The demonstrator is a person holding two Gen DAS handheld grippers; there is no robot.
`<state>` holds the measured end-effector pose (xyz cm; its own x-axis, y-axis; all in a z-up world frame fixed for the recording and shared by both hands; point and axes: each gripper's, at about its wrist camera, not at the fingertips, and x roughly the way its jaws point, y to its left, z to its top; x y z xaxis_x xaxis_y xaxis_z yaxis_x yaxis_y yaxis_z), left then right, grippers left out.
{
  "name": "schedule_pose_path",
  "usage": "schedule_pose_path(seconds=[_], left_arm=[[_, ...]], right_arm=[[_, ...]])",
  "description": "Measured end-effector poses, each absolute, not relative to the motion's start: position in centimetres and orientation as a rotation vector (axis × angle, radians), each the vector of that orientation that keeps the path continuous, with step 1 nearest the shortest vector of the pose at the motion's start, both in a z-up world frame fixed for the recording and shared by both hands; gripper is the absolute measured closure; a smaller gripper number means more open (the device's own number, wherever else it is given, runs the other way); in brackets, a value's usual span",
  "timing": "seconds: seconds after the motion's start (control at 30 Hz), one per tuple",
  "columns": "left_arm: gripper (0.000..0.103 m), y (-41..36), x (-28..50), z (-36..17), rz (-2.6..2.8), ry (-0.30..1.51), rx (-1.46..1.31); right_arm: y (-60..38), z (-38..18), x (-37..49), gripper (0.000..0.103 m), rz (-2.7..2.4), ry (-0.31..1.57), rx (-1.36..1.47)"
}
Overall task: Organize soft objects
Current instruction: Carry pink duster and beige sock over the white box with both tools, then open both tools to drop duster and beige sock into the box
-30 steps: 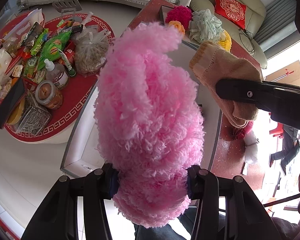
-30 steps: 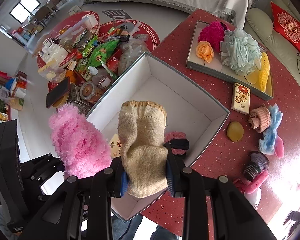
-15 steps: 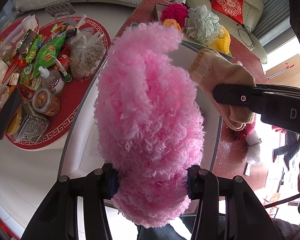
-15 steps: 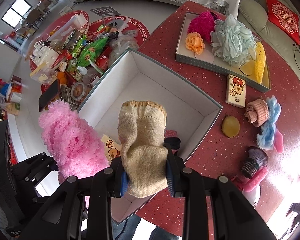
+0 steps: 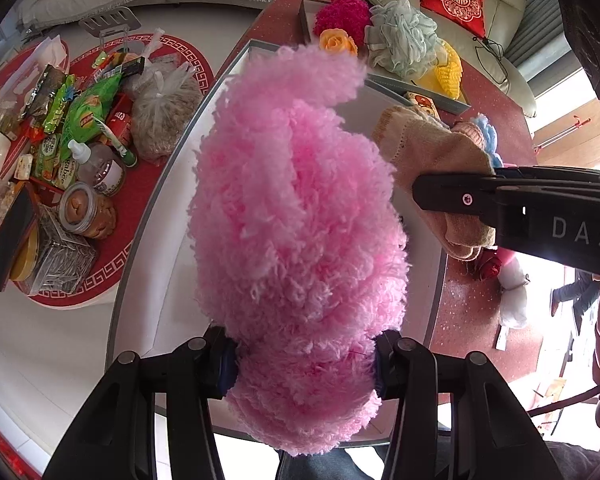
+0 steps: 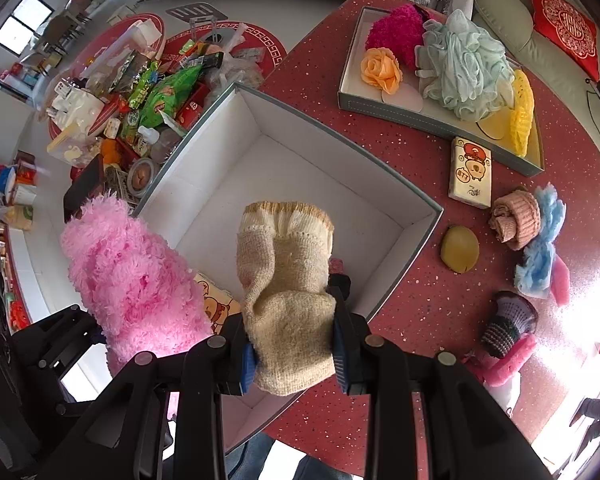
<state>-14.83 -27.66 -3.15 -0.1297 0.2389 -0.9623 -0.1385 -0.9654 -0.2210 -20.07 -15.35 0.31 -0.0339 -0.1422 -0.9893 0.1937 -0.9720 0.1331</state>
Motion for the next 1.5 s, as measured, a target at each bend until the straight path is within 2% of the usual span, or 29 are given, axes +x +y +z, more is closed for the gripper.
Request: schedule_pose_path(seconds=[0.87, 1.1, 1.17, 1.2, 1.23, 1.27, 1.3, 1.33, 1.37, 1.5], left_arm=[[0.052, -25.3, -16.6, -5.6, 2.126, 0.001, -1.947], [0.052, -25.5, -17.3, -6.0, 2.154, 0.017, -1.968], [0.043, -25.9, -17.4, -6.2, 2.158, 0.025, -1.982], [0.032, -26.0, -17.4, -6.4, 2.159, 0.033, -1.993], [0.022, -26.2, -17.4, -6.5, 2.159, 0.031, -2.001], [0.017, -26.4, -17.3, -6.6, 2.159, 0.023, -2.009], [0.011, -26.6, -17.3, -6.6, 2.159, 0.014, -2.016], [0.005, -26.6, -17.2, -6.6, 2.157, 0.010, -2.023], [0.001, -26.7, -17.1, -6.6, 2.161, 0.010, -2.024], [0.001, -26.6, -16.7, -6.3, 2.192, 0.014, -2.005]], right_arm=[[-15.0, -2.6, -21.6, 0.070, -2.071, 0.075, 2.063], [-16.7, -3.0, -22.3, 0.070, -2.052, 0.147, 2.044], [-17.1, -3.0, -22.5, 0.070, -2.056, 0.175, 2.034], [-17.2, -3.0, -22.5, 0.069, -2.057, 0.185, 2.031], [-17.2, -3.0, -22.6, 0.067, -2.054, 0.189, 2.029], [-17.2, -3.1, -22.6, 0.058, -2.054, 0.192, 2.029], [-17.1, -3.0, -22.6, 0.044, -2.058, 0.192, 2.029], [-16.9, -3.0, -22.6, 0.036, -2.061, 0.184, 2.029], [-16.7, -3.0, -22.6, 0.024, -2.066, 0.172, 2.027], [-16.2, -2.6, -22.3, 0.014, -2.078, 0.146, 2.010]])
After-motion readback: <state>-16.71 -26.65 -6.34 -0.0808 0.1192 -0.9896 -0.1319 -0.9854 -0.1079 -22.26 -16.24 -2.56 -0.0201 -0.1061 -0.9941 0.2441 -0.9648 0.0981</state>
